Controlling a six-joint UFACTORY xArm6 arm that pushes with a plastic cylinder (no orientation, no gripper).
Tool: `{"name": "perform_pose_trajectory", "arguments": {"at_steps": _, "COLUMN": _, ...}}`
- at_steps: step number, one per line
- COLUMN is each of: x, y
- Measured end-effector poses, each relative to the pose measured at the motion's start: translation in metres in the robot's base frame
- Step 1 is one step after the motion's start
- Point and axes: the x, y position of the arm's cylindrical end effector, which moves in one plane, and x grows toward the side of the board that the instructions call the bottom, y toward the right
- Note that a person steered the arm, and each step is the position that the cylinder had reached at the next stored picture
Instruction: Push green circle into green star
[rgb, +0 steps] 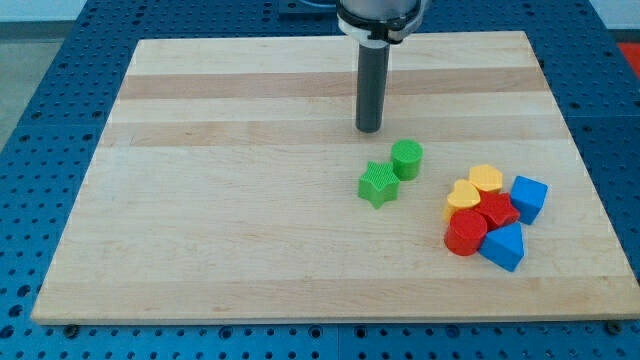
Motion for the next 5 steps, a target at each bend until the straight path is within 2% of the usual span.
{"name": "perform_pose_trajectory", "arguments": {"at_steps": 2, "x": -0.042, "y": 0.023}}
{"name": "perform_pose_trajectory", "arguments": {"at_steps": 3, "x": -0.042, "y": 0.023}}
{"name": "perform_pose_trajectory", "arguments": {"at_steps": 5, "x": 0.012, "y": 0.048}}
